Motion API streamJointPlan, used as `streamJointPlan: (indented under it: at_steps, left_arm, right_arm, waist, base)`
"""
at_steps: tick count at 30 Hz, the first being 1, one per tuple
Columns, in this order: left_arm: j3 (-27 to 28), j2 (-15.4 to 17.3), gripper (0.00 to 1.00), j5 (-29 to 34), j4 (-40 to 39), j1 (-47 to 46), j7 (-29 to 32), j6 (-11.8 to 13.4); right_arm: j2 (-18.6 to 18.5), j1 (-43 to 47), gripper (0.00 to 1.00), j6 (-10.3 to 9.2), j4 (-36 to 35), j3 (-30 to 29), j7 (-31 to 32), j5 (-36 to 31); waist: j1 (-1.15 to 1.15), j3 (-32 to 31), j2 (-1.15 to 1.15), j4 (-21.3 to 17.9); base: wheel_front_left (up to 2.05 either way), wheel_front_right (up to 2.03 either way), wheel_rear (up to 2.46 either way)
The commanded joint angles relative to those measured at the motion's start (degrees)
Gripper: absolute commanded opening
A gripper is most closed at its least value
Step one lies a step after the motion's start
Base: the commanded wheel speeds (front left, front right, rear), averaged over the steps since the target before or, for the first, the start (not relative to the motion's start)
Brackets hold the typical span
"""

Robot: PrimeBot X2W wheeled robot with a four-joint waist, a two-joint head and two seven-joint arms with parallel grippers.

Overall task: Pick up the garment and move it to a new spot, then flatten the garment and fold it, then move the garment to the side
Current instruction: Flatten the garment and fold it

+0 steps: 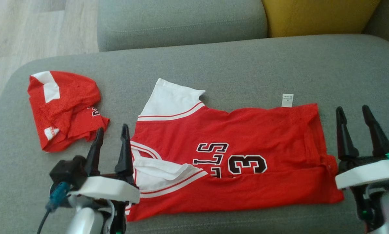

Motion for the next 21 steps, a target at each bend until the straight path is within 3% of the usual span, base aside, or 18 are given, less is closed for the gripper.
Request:
streamJointPlan:
  at_steps: [1,7,12,21]
  left_arm:
    - [2.3,-0.2,1.0,1.1,-2.3,-2.7,-0.7,-0.4]
    - [2.9,-1.5,1.0,4.7,0.4,-4.1,-0.7,-1.3]
    - [1.7,1.2,1.0,7.0,8.4,-11.6,5.3,-2.0]
    - [0.6,7.8,1.0,3.9,19.1,-30.1,22.5,-11.5]
  right_arm:
    - [-0.5,-1.0,1.0,0.43,-2.3,1.3,-1.2,-0.7]
    - [3.4,-0.6,1.0,0.43,-2.6,3.5,-3.4,-3.7]
    - [4.8,-3.4,1.0,0.43,-2.0,4.7,-3.1,-4.3]
    - [4.7,-10.8,1.0,0.43,-1.2,9.2,-2.1,-5.0]
  waist:
    - [0.0,0.4,0.0,-0.2]
    - [0.0,2.8,0.0,-1.9]
    - [0.0,5.9,0.0,-4.1]
    - [0.0,13.5,0.0,-9.5]
  base:
    - [0.0,0.0,0.0]
    - [0.0,0.0,0.0]
    - [0.0,0.0,0.0]
    - [0.0,0.0,0.0]
